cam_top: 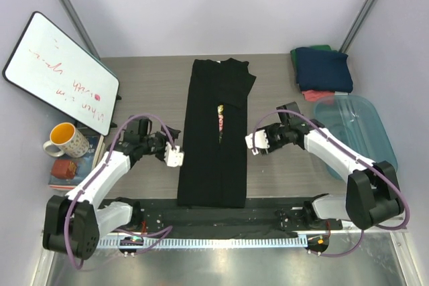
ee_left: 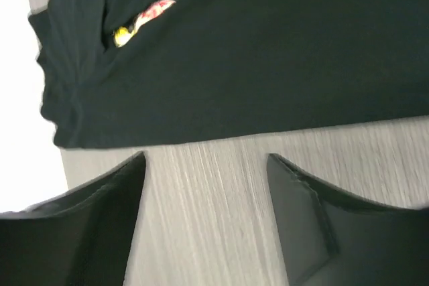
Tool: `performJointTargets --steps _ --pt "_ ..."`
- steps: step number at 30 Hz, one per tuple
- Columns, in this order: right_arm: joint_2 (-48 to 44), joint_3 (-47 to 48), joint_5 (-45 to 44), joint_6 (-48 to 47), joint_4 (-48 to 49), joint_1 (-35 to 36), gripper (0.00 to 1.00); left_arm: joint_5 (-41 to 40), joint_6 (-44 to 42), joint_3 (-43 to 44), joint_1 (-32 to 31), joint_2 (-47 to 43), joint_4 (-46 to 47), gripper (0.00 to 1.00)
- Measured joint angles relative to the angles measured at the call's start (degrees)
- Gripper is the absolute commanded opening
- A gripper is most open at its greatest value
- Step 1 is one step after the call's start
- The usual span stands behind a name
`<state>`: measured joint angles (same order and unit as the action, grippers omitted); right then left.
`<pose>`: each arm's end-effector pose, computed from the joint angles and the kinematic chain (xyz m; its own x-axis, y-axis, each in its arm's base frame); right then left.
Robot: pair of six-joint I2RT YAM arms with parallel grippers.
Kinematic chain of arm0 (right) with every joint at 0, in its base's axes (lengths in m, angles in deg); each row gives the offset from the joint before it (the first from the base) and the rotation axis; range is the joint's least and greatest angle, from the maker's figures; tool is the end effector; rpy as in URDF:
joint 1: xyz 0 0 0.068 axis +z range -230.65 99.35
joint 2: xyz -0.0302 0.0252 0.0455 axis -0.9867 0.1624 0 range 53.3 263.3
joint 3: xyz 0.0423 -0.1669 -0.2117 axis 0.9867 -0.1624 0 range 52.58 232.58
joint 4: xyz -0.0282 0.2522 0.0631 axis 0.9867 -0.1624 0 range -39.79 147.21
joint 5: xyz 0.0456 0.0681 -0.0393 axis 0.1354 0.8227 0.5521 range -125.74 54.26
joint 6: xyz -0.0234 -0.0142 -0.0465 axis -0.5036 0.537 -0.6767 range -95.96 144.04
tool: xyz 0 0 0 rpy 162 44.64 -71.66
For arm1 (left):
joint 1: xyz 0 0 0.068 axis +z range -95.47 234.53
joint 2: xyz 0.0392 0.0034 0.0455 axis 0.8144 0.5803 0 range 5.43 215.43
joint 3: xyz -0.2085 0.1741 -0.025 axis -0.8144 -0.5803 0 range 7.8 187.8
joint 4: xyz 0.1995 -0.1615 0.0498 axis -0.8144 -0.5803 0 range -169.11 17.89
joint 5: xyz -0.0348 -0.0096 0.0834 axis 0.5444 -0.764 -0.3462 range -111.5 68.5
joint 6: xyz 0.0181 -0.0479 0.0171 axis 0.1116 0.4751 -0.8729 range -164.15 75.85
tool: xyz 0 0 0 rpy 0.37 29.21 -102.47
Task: Fold and stack the t-shirts
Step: Grab the bottom of the folded rectangular tshirt with both arms
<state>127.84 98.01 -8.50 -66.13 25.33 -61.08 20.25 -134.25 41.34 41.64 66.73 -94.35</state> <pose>0.2246 0.0970 0.2088 0.5095 -0.7624 -0.3989 -0.8225 -0.2952 -0.4862 0.1922 -0.0684 0.2069 0.5850 0.6315 -0.5090 0.7457 -0.1720 0.6437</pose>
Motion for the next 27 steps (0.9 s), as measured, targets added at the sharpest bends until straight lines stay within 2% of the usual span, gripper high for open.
performJointTargets --steps 1,3,4,11,12,19,27 --pt "0.37 0.31 0.33 1.77 1.62 0.26 0.13 -0.22 1.75 0.79 -0.33 1.16 1.09 0.20" --pt "1.79 1.44 0.61 5.29 4.17 0.98 0.04 -0.33 5.16 2.82 -1.01 3.30 2.67 0.03" --pt "2.38 1.77 0.66 6.56 5.20 1.55 0.01 -0.42 6.12 3.85 -1.40 4.28 3.67 0.00" --pt "7.69 1.90 0.72 13.25 14.84 9.25 0.01 -0.13 8.68 8.15 -4.90 11.41 6.71 0.00" --pt "9.99 1.86 0.59 14.51 18.47 10.47 0.01 -0.15 8.70 9.49 -5.53 15.58 6.82 0.00" --pt "14.45 1.95 0.15 15.82 20.92 10.95 0.01 -1.40 4.90 11.30 -6.73 21.64 6.58 0.00" --pt "21.99 5.75 -0.24 16.63 21.11 11.23 0.01 -8.24 2.89 18.25 -9.42 32.50 4.48 0.00"
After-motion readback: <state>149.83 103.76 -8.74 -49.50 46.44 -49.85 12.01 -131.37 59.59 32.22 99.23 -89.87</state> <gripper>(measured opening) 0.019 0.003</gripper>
